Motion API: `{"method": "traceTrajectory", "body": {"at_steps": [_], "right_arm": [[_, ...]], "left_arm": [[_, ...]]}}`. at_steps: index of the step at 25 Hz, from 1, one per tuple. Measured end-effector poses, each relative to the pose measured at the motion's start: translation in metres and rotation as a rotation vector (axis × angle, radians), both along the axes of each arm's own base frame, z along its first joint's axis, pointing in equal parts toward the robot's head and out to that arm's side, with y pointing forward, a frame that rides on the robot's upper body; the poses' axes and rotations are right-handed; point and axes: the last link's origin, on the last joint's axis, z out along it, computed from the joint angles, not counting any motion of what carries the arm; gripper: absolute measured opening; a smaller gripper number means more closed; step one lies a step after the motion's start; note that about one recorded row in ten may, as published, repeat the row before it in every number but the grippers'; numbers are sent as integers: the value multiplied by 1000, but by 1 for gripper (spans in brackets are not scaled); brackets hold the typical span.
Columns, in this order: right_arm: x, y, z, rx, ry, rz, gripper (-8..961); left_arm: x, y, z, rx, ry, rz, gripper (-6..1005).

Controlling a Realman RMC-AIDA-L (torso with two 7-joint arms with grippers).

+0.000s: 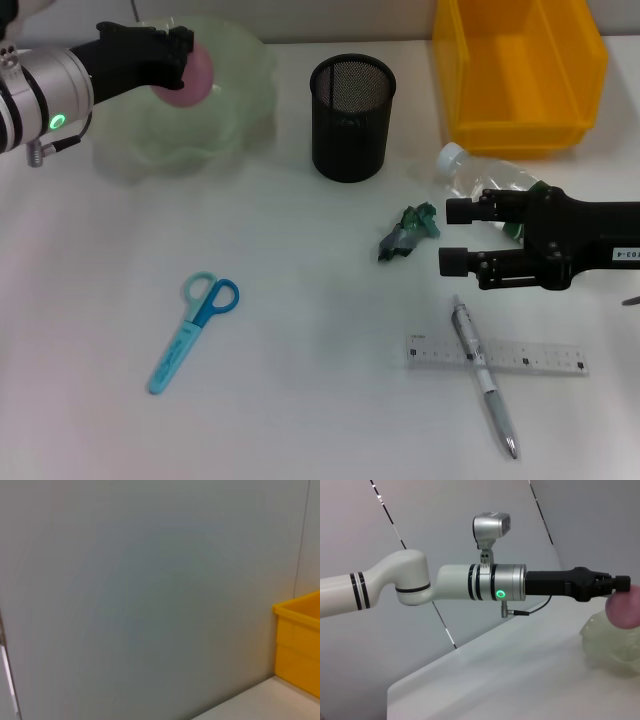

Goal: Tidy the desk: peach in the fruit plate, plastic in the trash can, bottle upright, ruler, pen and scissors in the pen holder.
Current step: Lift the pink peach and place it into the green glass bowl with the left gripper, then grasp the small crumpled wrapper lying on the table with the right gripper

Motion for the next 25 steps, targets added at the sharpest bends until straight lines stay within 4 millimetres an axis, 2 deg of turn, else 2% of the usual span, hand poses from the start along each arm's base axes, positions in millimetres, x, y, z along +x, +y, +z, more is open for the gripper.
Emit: {"method": "traceTrajectory", "body": {"at_steps": [12,14,20,25], "right_arm": [[-1,1,-1,0,-2,2,798],[0,1,-1,1,-2,0,798],[1,0,-1,1,-2,-3,798],[2,-2,0,1,4,-10,798]], "left_arm": [[-2,2,-7,5,50,-10,175],[-2,2,-7,5,47,-8,327],[2,-2,-8,-15,-7,-21,351],[15,-18,-4,-74,-141,-117,371]]}}
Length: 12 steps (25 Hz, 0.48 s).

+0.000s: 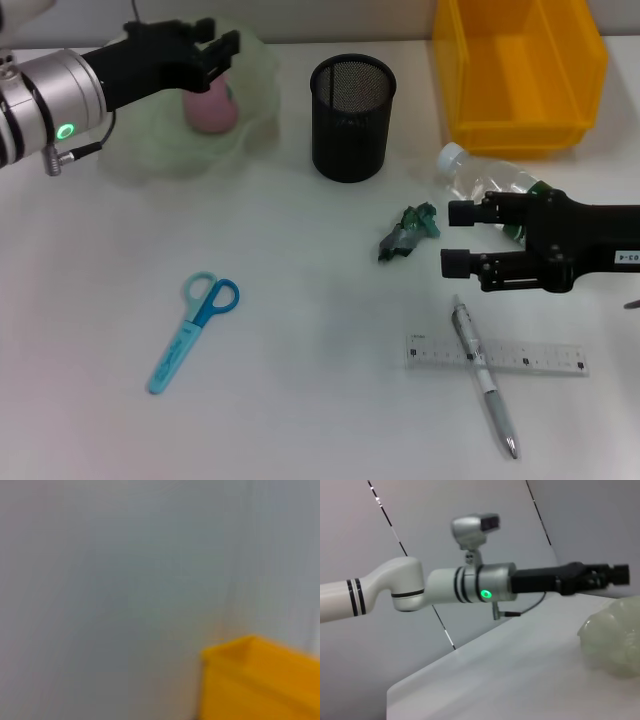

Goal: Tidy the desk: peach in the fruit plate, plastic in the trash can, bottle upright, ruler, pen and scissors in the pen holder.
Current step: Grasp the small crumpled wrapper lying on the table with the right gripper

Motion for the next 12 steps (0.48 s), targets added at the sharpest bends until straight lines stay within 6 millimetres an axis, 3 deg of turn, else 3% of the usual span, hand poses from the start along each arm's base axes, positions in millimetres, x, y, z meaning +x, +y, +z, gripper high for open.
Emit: {"method": "traceTrajectory", "body": {"at_steps": [1,7,12], "right_arm": [[1,-1,0,0,1,-3,798],[7,-6,1,5,7,-25,798],[9,-9,1,5,9,-32,798]], "left_arm": [[0,0,0,0,0,0,375],[18,-48,22,-37,-255,-299,400],[18,-73,32,-75,-361,-381,420]]}}
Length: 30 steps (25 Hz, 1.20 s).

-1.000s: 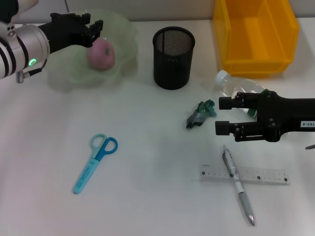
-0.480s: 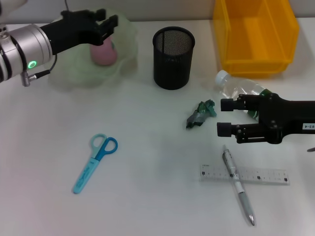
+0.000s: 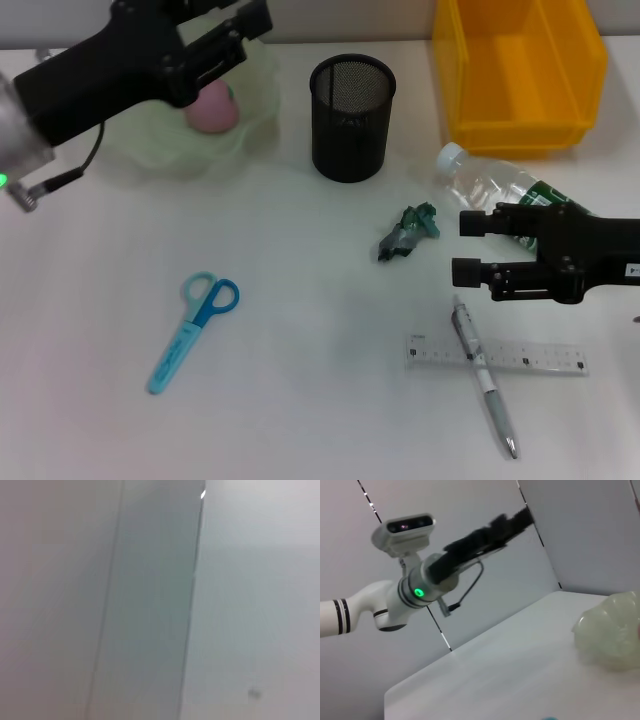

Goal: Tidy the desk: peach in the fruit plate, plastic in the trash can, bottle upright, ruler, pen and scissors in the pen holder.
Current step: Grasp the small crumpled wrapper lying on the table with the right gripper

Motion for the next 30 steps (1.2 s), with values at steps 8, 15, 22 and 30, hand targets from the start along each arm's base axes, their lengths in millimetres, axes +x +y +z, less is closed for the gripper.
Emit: {"method": "traceTrajectory", "body": {"at_steps": [8,15,22,30], "right_arm": [[-7,6,22,10,-33,-26,798],[-29,17,56,48,-108,-62,798],[-63,38,89,3,-232,-173,797],[-97,72,75,-88,-523,-310,797]], "left_arm": [[-18,-34,0,-85,-37,-49,603],[-28,-52,-12,-206,61,-94,808],[-32,-56,-20,-231,85,-85,808],[-38,-57,-21,-241,82,-61,808]]}}
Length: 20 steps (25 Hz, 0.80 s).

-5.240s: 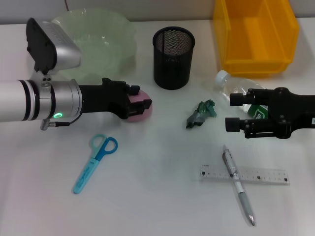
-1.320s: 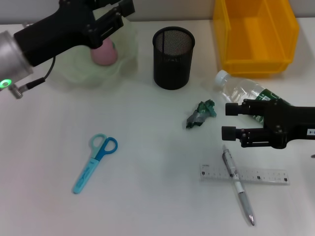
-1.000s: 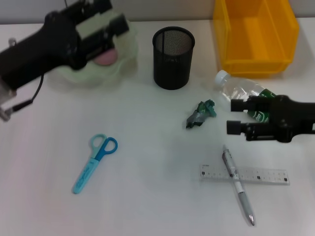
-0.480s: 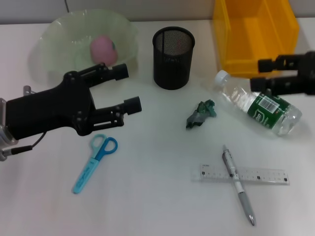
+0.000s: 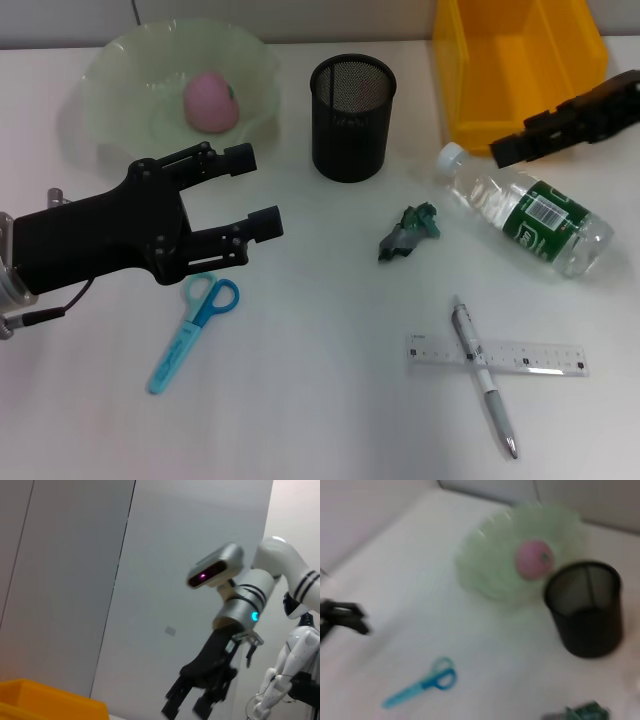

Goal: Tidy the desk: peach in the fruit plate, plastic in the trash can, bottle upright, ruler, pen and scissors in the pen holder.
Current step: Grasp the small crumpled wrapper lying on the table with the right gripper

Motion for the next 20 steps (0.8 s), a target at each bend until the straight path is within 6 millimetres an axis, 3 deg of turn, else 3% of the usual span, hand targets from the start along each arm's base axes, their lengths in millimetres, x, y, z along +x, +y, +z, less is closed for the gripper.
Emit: {"method": "traceTrajectory", "body": {"at_steps": [9,12,20], "right_arm": [[-10,29,-67,-118,-320,-85,797],[-7,34,-87,-118,-354,-105,797],[0,45,-113,-80,-328,-148,787]], "left_arm": [[-2,0,-4,-3,-4,21,807],[-2,-1,-6,-7,-8,28,807],[0,2,-8,-4,-10,31,807]]}}
